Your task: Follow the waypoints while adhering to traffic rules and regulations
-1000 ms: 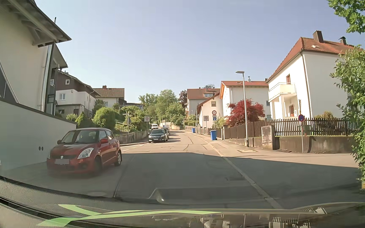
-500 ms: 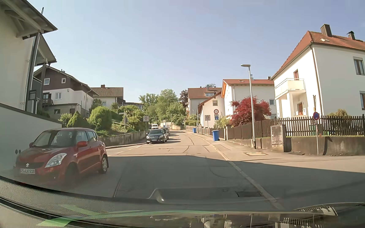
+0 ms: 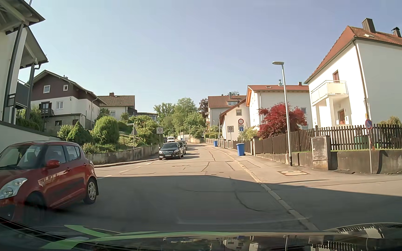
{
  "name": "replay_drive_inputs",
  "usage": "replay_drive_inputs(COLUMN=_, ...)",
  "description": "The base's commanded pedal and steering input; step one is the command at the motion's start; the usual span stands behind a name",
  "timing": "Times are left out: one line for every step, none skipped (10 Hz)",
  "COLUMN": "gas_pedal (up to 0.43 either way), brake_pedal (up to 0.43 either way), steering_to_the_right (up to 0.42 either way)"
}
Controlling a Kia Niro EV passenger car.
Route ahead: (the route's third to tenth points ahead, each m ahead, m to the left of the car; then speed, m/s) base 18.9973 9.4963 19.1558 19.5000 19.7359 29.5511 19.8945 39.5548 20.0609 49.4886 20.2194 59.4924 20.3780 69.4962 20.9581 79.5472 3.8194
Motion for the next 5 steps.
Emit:
replay_drive_inputs(gas_pedal=0.287, brake_pedal=0.0, steering_to_the_right=-0.019)
replay_drive_inputs(gas_pedal=0.287, brake_pedal=0.0, steering_to_the_right=-0.019)
replay_drive_inputs(gas_pedal=0.287, brake_pedal=0.0, steering_to_the_right=-0.019)
replay_drive_inputs(gas_pedal=0.287, brake_pedal=0.0, steering_to_the_right=-0.019)
replay_drive_inputs(gas_pedal=0.287, brake_pedal=0.0, steering_to_the_right=-0.019)
